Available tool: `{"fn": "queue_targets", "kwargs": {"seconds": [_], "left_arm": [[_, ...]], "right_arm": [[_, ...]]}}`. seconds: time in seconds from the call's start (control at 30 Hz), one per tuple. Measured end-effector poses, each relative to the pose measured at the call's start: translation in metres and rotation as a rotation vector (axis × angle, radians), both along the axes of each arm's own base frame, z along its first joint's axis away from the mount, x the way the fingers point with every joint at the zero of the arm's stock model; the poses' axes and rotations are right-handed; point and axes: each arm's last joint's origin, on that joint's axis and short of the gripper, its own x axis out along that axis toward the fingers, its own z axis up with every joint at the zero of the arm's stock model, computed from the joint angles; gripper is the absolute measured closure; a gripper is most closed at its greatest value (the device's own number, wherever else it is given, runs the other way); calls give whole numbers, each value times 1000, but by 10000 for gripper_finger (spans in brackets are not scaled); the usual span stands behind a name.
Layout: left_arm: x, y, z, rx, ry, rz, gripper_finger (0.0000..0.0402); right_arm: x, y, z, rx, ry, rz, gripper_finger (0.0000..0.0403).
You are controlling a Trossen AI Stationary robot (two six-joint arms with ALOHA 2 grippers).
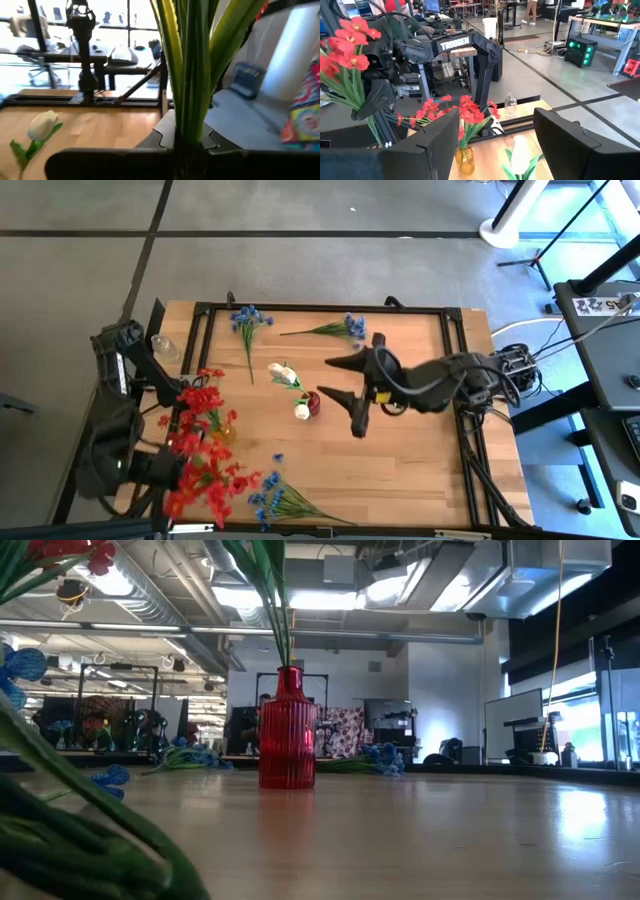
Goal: Sort flowers into vase by color
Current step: Put the red flowers into the yellow vase
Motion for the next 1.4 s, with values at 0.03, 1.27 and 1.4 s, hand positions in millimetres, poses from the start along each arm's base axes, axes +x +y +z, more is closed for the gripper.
{"fn": "queue_targets", "kwargs": {"seconds": [0.03, 1.27, 1.4], "left_arm": [[0, -6, -4, 26, 10, 15, 392], [-33, 10, -107, 560, 330, 319, 392], [-31, 11, -108, 537, 349, 332, 392]], "right_arm": [[-2, 3, 0, -8, 1, 3, 150], [-14, 37, -16, 62, 23, -122, 150], [-14, 37, -16, 67, 23, -114, 150]]}}
